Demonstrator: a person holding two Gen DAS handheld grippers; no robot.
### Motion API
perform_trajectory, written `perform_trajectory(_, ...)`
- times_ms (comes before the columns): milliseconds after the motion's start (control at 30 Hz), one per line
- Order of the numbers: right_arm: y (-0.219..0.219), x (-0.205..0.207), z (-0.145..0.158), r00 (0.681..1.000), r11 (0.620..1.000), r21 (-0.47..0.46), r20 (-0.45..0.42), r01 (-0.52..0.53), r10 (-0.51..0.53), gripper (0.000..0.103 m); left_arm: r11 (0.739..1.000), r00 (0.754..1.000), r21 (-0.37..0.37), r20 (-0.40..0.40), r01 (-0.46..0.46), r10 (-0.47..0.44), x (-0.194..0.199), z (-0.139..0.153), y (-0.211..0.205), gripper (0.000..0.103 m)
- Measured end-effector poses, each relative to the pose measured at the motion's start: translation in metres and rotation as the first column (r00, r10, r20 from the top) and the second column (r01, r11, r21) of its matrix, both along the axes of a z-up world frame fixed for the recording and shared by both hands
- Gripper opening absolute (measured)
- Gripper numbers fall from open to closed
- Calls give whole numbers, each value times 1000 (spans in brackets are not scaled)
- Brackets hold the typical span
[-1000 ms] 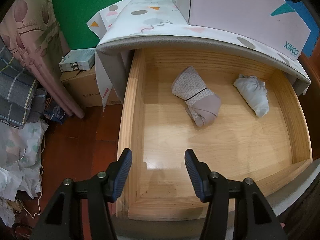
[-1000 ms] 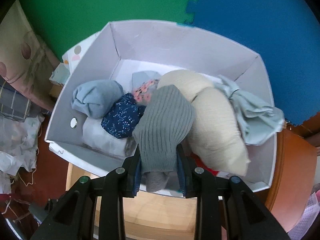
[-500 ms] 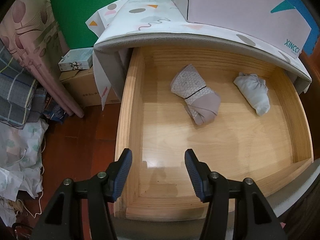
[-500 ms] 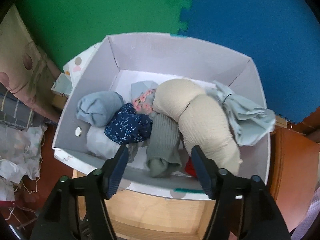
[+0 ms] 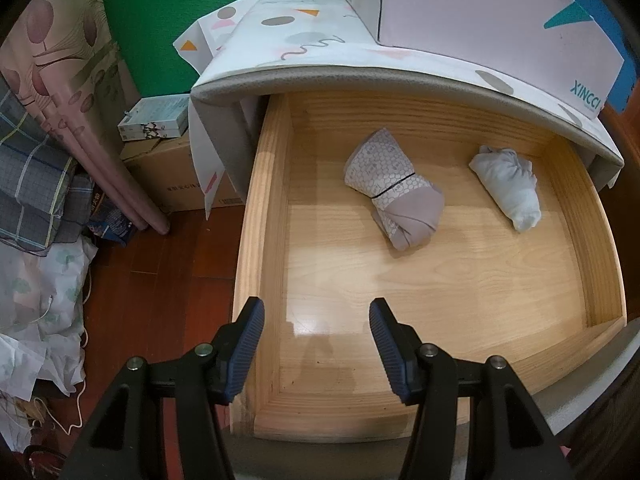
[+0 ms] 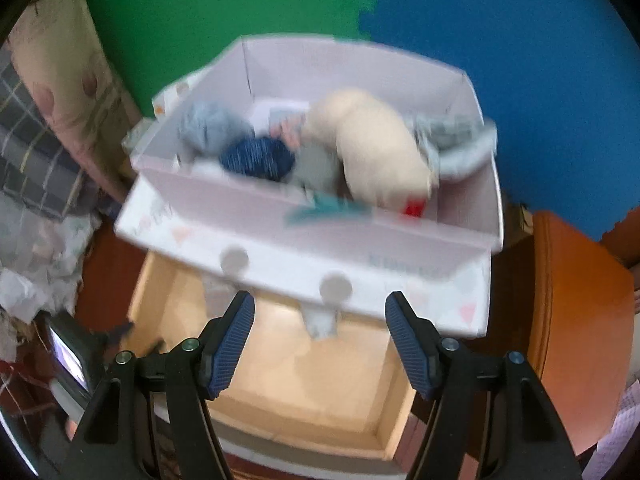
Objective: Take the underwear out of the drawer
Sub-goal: 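Open the right tool to drop the grey sock and withdraw to the drawer, then lower the right tool onto the pale blue cloth and close on it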
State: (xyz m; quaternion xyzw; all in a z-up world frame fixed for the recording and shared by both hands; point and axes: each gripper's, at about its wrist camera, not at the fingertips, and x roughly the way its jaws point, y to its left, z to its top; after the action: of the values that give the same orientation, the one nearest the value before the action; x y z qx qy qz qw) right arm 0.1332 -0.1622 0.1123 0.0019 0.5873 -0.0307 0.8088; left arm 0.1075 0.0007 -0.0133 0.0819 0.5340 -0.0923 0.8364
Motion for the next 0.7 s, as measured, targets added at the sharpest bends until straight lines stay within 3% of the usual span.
perform_trajectory(267,8,-33,-92,993,999,9,-110,-36,37,65,1000,1000,2,0,2,-2,0,0,0,56)
perform_trajectory(433,18,-28,-146,990,997,-20,-120,-74,71,64,1000,1000,8,0,8,-8,0,0,-1,56)
perform_trajectory(700,19,-3,-179,993,995,-56,-83,-84,79,65,1000,1000,9,-8,13,-13,0,-2,-2,56)
